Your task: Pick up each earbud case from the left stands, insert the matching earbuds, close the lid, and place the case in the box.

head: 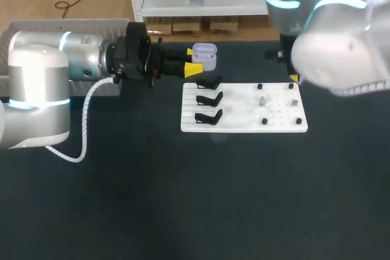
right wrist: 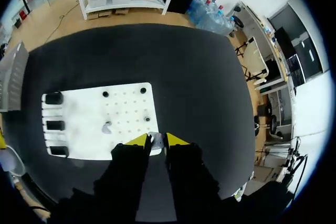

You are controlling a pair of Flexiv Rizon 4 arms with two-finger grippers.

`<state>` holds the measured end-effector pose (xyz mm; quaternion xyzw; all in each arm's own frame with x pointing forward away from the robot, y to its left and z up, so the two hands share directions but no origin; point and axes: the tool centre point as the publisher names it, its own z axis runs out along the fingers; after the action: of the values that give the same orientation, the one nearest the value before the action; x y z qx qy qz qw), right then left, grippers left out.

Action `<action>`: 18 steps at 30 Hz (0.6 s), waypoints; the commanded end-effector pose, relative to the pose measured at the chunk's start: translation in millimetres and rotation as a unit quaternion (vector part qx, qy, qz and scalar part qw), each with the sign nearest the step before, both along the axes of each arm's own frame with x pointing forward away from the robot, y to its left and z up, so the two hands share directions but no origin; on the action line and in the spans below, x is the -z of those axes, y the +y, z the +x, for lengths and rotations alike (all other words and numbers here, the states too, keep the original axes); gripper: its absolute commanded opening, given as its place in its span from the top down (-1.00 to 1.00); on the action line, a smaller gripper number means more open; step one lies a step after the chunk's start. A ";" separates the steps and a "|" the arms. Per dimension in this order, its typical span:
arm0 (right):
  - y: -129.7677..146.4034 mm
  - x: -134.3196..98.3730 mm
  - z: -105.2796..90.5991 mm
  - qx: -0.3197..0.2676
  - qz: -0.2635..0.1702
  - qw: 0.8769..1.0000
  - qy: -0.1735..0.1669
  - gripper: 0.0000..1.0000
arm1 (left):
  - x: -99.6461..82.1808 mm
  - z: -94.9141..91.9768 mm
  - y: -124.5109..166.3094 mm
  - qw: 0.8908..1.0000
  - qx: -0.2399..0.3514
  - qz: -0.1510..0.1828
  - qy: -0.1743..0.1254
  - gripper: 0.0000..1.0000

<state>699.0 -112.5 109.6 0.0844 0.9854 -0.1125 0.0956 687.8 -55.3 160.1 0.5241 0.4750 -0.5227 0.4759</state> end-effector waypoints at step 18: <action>15.1 -44.6 -23.5 -0.014 0.055 0.998 0.014 1.00 | 0.5 -1.7 -0.3 1.000 -0.003 -0.001 -0.001 1.00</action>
<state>676.7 -96.7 154.3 0.0743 0.9925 -0.0586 0.0768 687.8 -55.3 160.1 0.5241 0.4750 -0.5226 0.4759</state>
